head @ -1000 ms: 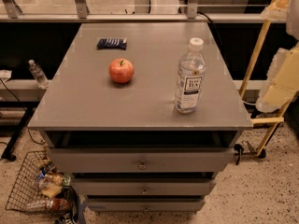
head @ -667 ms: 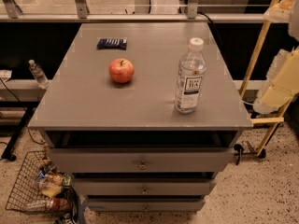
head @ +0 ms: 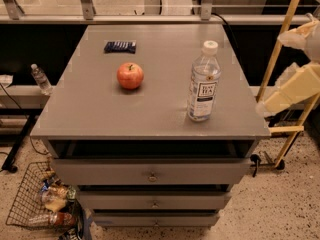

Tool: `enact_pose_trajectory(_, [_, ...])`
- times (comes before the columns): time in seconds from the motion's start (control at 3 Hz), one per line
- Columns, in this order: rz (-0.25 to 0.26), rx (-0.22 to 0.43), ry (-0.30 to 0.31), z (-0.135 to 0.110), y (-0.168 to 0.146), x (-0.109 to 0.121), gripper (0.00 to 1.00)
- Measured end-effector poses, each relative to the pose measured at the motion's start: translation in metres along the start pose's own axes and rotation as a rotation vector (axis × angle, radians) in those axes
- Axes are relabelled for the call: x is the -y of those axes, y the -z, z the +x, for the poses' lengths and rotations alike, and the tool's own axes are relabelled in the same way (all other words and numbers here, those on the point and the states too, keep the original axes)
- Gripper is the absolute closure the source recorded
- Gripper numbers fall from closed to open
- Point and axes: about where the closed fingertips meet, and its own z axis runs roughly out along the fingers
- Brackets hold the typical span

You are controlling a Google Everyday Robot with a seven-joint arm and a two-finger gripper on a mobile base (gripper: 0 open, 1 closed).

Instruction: Knock blue plastic bottle over

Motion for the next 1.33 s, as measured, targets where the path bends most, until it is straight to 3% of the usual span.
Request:
enact_pose_trajectory(0.67, [-0.194,0.356,-0.111,-0.057,-0.045,-0.007,0.00])
enact_pose_trajectory(1.0, [-0.234,0.446,-0.125,-0.074,-0.063,-0.006,0.00])
enact_pose_trajectory(1.33, [-0.251,0.480,-0.143,-0.078,-0.084,-0.002,0.00])
